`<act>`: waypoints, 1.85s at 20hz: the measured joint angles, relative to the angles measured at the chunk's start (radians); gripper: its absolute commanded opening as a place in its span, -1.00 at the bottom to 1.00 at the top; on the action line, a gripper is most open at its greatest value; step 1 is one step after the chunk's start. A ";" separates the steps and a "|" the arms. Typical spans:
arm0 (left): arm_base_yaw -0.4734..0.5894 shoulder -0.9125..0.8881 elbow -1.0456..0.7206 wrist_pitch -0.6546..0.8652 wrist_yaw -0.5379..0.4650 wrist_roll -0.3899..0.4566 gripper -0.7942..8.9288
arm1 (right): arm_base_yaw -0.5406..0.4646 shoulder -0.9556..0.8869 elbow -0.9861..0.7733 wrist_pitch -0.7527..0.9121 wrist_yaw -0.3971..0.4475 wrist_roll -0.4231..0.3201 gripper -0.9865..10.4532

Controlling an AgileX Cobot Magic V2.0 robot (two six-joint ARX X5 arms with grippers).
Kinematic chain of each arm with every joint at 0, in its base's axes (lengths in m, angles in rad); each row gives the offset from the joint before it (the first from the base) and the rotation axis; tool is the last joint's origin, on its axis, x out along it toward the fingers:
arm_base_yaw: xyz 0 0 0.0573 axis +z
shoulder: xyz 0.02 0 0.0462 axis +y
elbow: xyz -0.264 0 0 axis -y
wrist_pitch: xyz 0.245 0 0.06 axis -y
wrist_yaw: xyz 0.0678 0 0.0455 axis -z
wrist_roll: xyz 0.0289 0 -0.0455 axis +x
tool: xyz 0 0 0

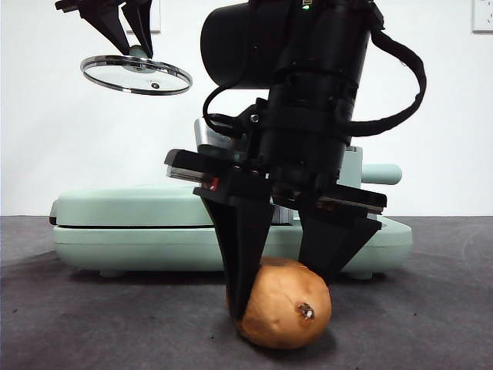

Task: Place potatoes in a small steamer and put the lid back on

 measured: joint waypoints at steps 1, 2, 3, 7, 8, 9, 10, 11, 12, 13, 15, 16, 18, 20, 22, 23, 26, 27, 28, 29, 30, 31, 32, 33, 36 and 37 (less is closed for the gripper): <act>0.000 0.000 0.000 0.000 0.000 0.000 -0.80 | 0.000 0.000 0.001 0.000 0.000 -0.001 -0.48; 0.000 0.000 0.000 0.000 0.000 0.000 -0.80 | 0.000 0.000 0.003 -0.005 0.000 -0.001 -0.48; 0.000 0.000 0.000 0.000 0.000 0.000 -0.80 | -0.001 0.000 0.014 -0.024 0.001 -0.002 -0.48; 0.000 0.000 0.000 0.000 0.000 0.000 -0.80 | -0.035 0.000 0.183 -0.183 0.013 -0.039 -0.48; 0.000 0.000 0.000 0.000 0.000 0.000 -0.80 | -0.051 0.000 0.251 -0.228 0.031 -0.061 -0.48; 0.000 0.000 0.000 0.000 0.000 0.000 -0.80 | -0.068 0.000 0.320 -0.272 0.055 -0.089 -0.48; 0.000 0.000 0.000 0.000 0.000 0.000 -0.80 | -0.089 0.000 0.396 -0.316 0.083 -0.122 -0.48; 0.000 0.000 0.000 0.000 0.000 0.000 -0.80 | -0.109 0.000 0.464 -0.347 0.108 -0.154 -0.48; 0.000 0.000 0.000 0.000 0.000 0.000 -0.80 | -0.129 0.000 0.523 -0.362 0.116 -0.181 -0.48; 0.000 0.000 0.000 0.000 0.000 0.000 -0.80 | -0.156 0.000 0.589 -0.363 0.116 -0.209 -0.48; 0.000 0.000 0.000 0.000 0.000 0.000 -0.80 | -0.211 0.004 0.695 -0.371 0.116 -0.248 -0.48; 0.000 0.000 0.000 0.000 0.000 0.000 -0.80 | -0.240 0.014 0.741 -0.378 0.116 -0.264 -0.48; 0.000 0.000 0.000 0.000 0.000 0.000 -0.80 | -0.306 0.062 0.823 -0.382 0.116 -0.295 -0.48; 0.000 0.000 0.000 0.000 0.000 0.000 -0.80 | -0.359 0.137 0.885 -0.386 0.111 -0.318 -0.48; 0.000 0.000 0.000 0.000 0.000 0.000 -0.80 | -0.403 0.223 0.951 -0.390 0.101 -0.337 -0.48; 0.000 0.000 0.000 0.000 0.000 0.000 -0.80 | -0.417 0.269 0.986 -0.394 0.084 -0.341 -0.48; 0.000 0.000 0.000 0.000 0.000 0.000 -0.80 | -0.438 0.356 1.027 -0.392 0.057 -0.346 -0.47; 0.000 0.000 0.000 0.000 0.000 0.000 -0.80 | -0.441 0.382 1.027 -0.401 0.055 -0.347 -0.47; 0.000 0.000 0.000 0.000 0.000 0.000 -0.80 | -0.444 0.400 1.027 -0.414 0.055 -0.347 -0.47; 0.000 0.000 0.000 0.000 0.000 0.000 -0.80 | -0.446 0.420 1.027 -0.430 0.055 -0.347 -0.47; 0.000 0.000 0.000 -0.001 0.000 0.000 -0.80 | -0.447 0.429 1.027 -0.438 0.055 -0.348 -0.47; 0.000 0.000 0.000 0.000 0.000 0.000 -0.80 | -0.448 0.435 1.027 -0.441 0.055 -0.351 -0.47; 0.000 0.000 0.000 0.000 0.000 0.000 -0.80 | -0.447 0.435 1.027 -0.443 0.055 -0.356 -0.47; 0.000 0.000 0.000 0.000 0.000 0.000 -0.80 | -0.447 0.435 1.027 -0.446 0.055 -0.362 -0.45; 0.000 0.000 0.000 0.000 0.000 0.000 -0.80 | -0.449 0.435 1.027 -0.460 0.059 -0.366 -0.22; -0.001 0.000 0.000 0.000 0.000 0.000 -0.80 | -0.451 0.435 1.027 -0.462 0.059 -0.366 -0.17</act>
